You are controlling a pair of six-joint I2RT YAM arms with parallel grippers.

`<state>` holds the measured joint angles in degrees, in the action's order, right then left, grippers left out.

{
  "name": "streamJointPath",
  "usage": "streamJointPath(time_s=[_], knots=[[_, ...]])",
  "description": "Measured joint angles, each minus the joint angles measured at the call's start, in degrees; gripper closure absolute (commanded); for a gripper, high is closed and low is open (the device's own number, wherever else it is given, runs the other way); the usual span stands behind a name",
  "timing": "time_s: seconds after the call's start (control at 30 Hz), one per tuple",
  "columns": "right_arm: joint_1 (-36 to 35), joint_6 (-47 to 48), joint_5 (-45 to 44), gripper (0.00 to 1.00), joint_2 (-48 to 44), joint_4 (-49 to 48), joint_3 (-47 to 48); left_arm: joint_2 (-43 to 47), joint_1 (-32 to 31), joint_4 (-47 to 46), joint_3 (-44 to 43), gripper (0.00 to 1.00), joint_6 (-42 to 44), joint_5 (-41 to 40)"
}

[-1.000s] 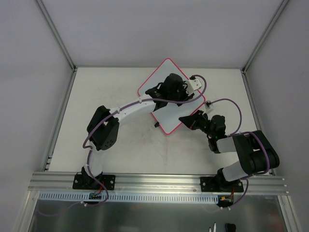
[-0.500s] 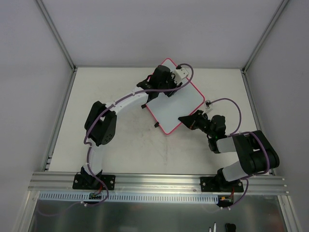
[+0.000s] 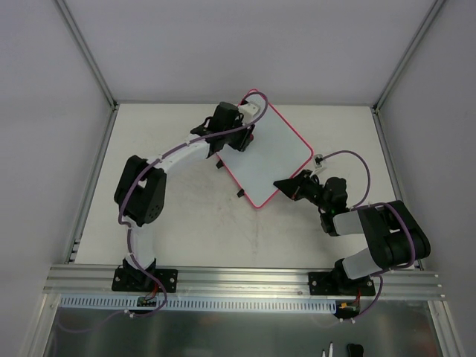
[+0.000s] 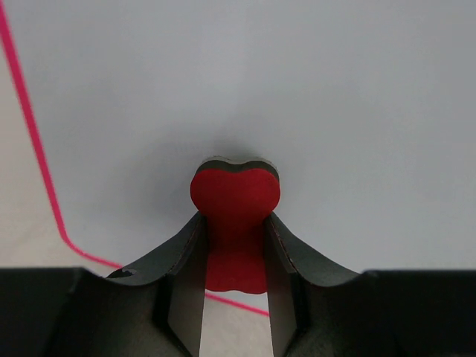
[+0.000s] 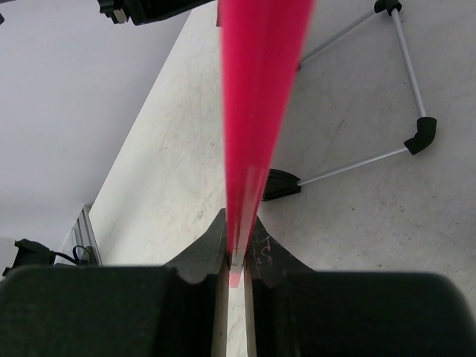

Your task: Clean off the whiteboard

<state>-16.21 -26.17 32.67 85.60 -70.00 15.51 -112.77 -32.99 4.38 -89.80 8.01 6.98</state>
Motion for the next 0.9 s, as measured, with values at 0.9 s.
streamJointPath(time_s=[0.9], knots=[[-0.59, 0.96, 2.12, 1.0, 2.21, -0.57, 1.31, 28.02, 21.51, 9.62, 38.75, 0.73, -23.93, -11.54]])
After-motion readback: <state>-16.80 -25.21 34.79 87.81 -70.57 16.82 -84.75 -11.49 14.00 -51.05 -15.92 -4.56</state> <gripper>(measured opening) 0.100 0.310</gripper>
